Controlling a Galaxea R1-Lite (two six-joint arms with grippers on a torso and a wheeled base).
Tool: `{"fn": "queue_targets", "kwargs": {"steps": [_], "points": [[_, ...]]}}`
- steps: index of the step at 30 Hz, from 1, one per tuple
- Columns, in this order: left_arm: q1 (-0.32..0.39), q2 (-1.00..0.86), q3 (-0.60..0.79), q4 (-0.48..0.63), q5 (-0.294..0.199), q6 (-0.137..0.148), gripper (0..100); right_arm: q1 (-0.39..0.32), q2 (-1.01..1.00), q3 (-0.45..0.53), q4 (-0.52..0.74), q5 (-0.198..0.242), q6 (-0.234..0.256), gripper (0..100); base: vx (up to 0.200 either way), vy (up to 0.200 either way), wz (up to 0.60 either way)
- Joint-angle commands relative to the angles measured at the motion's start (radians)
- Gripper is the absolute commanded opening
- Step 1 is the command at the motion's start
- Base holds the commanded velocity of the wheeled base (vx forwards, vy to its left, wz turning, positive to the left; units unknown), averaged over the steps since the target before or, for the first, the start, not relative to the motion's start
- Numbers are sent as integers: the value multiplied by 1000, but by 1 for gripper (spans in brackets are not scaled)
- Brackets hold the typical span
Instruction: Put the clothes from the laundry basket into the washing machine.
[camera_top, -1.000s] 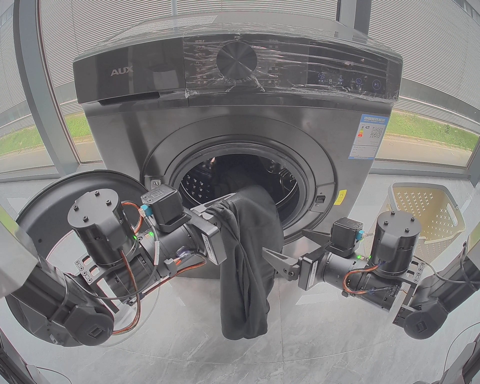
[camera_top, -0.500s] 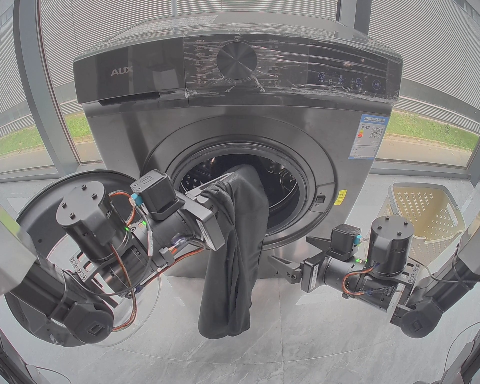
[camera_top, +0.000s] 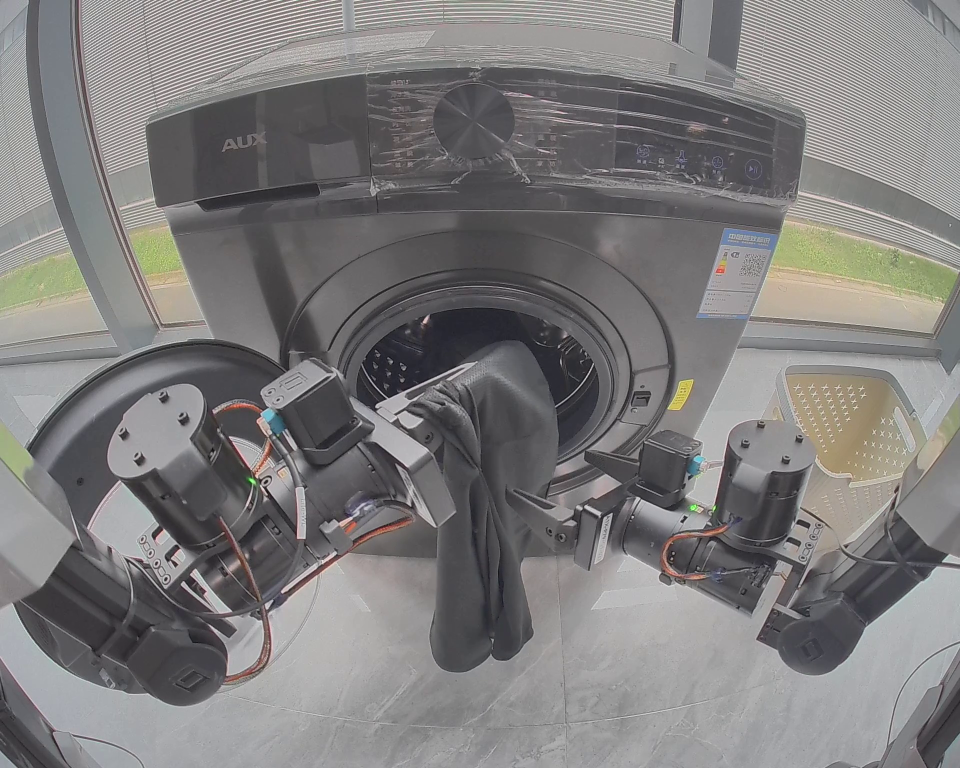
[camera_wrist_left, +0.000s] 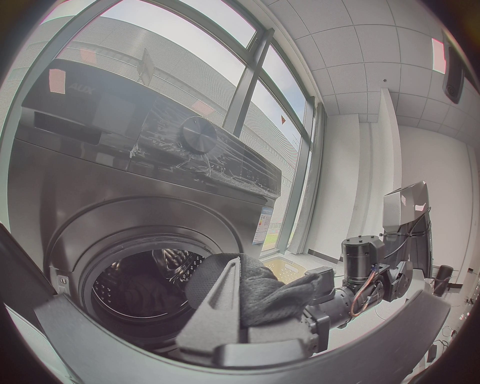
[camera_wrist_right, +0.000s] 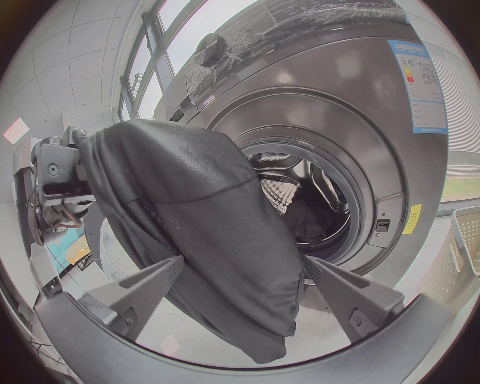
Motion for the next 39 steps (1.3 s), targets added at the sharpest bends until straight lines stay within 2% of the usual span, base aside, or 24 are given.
{"fn": "queue_targets", "kwargs": {"steps": [1, 6, 9, 10, 12, 16, 17, 23, 27, 31, 39], "points": [[-5, -2, 10, -9, -1, -1, 0, -11, 33, -30, 1, -1, -3, 100, 0, 0, 0], [-15, -2, 24, -24, -1, -1, 0, -35, 68, -76, -1, 7, -20, 100, 0, 0, 0], [-23, -2, 27, -29, -1, -1, 0, -37, 85, -92, -2, 36, -21, 100, 0, 0, 0], [-26, -2, 27, -29, 1, -1, 0, -35, 102, -99, -11, 65, -23, 100, 0, 0, 0], [-28, -2, 25, -29, -1, -1, 0, -26, 126, -112, -45, 90, -23, 100, 0, 0, 0], [-32, 0, 27, -29, 1, -1, 0, -23, 166, -130, -94, 102, -23, 100, 0, 0, 0], [-32, 1, 27, -29, 1, -1, 0, -23, 168, -130, -96, 102, -24, 0, 0, 0, 0], [-15, 6, 33, -29, 1, -1, 0, -26, 166, -122, -117, 102, -26, 0, 0, 0, 0], [1, 12, 34, -30, 1, -1, 0, -30, 134, -103, -114, 97, -49, 0, 0, 0, 0], [9, 23, 33, -30, 12, -2, 0, -35, 70, -52, -102, 88, -50, 0, 0, 0, 0], [69, 60, 27, -29, 18, 1, 0, -50, -113, 74, -24, 64, -50, 0, 0, 0, 0]]}}
